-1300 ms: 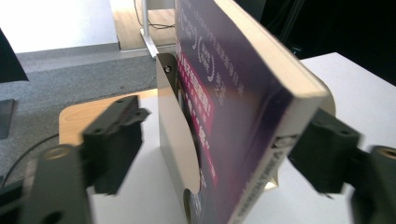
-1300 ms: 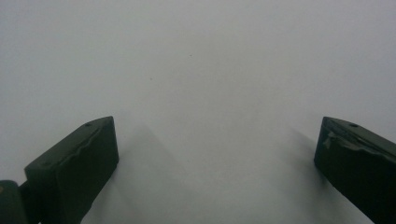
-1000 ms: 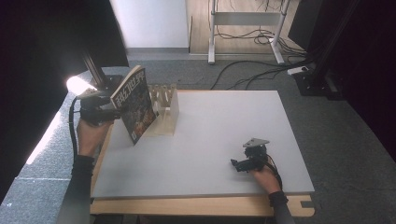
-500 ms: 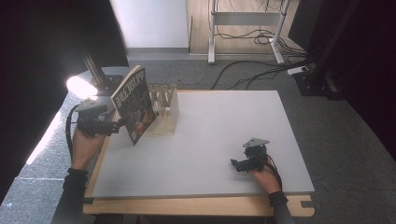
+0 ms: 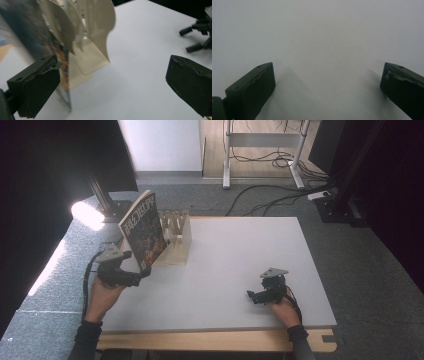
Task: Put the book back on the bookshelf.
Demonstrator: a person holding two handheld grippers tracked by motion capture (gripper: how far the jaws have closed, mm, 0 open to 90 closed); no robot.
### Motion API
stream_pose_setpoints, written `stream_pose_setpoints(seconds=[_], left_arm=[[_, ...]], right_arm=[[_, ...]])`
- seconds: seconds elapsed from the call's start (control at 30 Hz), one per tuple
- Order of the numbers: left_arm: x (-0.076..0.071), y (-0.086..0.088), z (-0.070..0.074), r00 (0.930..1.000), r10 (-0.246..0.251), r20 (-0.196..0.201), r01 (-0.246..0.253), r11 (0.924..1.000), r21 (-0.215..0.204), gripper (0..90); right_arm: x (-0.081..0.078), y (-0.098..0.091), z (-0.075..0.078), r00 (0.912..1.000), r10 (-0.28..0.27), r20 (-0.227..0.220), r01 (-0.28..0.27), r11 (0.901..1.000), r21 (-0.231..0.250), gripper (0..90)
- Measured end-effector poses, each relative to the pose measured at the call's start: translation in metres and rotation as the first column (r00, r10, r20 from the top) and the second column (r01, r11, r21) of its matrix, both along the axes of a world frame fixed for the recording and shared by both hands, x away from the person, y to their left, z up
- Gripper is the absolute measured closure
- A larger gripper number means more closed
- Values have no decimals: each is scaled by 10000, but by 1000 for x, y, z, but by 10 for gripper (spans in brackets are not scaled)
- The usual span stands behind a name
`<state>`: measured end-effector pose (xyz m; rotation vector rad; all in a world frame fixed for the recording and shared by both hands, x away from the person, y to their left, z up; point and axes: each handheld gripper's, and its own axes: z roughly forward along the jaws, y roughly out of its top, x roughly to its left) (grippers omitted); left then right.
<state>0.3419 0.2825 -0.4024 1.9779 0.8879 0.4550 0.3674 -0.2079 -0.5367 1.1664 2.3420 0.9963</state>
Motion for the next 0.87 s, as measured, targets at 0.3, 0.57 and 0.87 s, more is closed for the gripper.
stream_pose_setpoints(seconds=[0.3, 0.57, 0.87], left_arm=[[4, -36, -59, 9935, -887, -707, 934, 9934, 666, 0], [5, -59, -109, 9771, -1276, -1701, 1556, 9742, 1633, 0], [5, -65, -126, 9721, -1229, -1996, 1637, 9654, 2029, 0]], right_arm=[[0, 0, 0, 10000, -3, 2, 3, 10000, 2, 0], [0, 0, 0, 10000, 1, 8, -1, 10000, 4, 0], [-1, 0, 0, 10000, -6, 12, 6, 10000, 6, 0]])
